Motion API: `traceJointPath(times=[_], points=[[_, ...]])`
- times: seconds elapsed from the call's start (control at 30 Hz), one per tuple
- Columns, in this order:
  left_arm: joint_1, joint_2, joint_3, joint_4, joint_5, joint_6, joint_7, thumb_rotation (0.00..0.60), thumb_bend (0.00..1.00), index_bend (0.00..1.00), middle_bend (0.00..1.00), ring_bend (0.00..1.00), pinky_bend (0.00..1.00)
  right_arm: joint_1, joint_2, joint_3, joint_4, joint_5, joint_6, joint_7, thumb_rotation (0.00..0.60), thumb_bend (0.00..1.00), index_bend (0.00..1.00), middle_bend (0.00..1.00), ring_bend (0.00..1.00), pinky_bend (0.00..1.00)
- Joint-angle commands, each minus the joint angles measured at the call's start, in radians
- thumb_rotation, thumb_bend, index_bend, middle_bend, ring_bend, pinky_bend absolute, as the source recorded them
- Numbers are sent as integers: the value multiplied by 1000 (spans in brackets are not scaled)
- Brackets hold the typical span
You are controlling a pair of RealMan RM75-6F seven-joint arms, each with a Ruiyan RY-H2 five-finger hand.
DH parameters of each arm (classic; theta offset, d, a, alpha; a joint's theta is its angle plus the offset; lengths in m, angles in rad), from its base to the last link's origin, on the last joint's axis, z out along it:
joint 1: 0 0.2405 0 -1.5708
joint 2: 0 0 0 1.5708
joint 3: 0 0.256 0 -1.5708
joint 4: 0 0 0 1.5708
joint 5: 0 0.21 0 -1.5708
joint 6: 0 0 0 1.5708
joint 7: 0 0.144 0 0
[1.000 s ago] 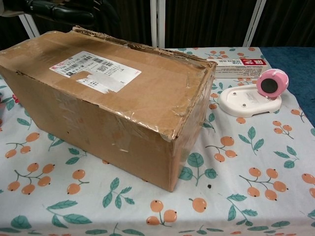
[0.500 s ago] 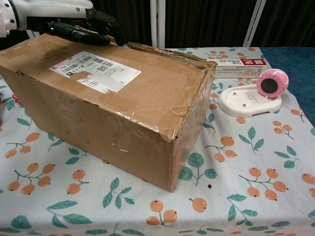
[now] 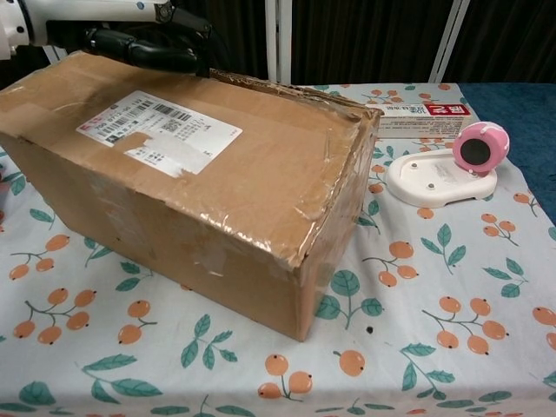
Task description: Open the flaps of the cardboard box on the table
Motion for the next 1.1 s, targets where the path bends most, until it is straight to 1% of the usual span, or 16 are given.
traceJointPath(times=[0.03,0.1,0.23,0.37,0.5,0.6,0.77,0.93,1.03,1.1], points=[[5,34,1,-33,15,23,-4,93,0,253,579,130,177,-1,0,1,0,0,2,2,600,9,0,0,0,0],[11,54,0,-53,20,41,-3,95,0,252,624,152,177,-3,-1,1,1,0,4,5,600,9,0,0,0,0],[33,110,-5,-110,23,86,-25,93,0,246,667,175,177,-4,-3,2,4,1,6,11,600,9,0,0,0,0],[58,175,-4,-164,38,129,-7,94,0,234,708,196,177,-5,-4,2,2,-5,11,11,600,9,0,0,0,0],[100,248,4,-225,66,192,15,98,0,222,720,203,177,-5,-3,4,-5,-14,18,4,600,10,0,0,0,0],[140,306,16,-270,85,243,9,97,0,220,729,205,177,-3,-3,1,-12,-23,16,-7,600,11,0,0,0,0],[222,376,65,-311,131,321,-14,97,0,220,736,205,177,-2,-5,-6,-27,-36,16,-23,600,11,0,0,0,0],[314,389,122,-301,176,406,-29,98,0,220,738,207,177,-1,-7,-13,-39,-54,18,-47,600,11,0,0,0,0],[364,396,144,-288,192,461,-38,99,0,220,738,208,177,-1,-8,-17,-44,-61,19,-56,600,12,0,0,0,0],[402,405,156,-278,204,511,-45,97,0,222,718,208,177,-1,-9,-19,-47,-65,19,-61,600,12,0,0,0,0]])
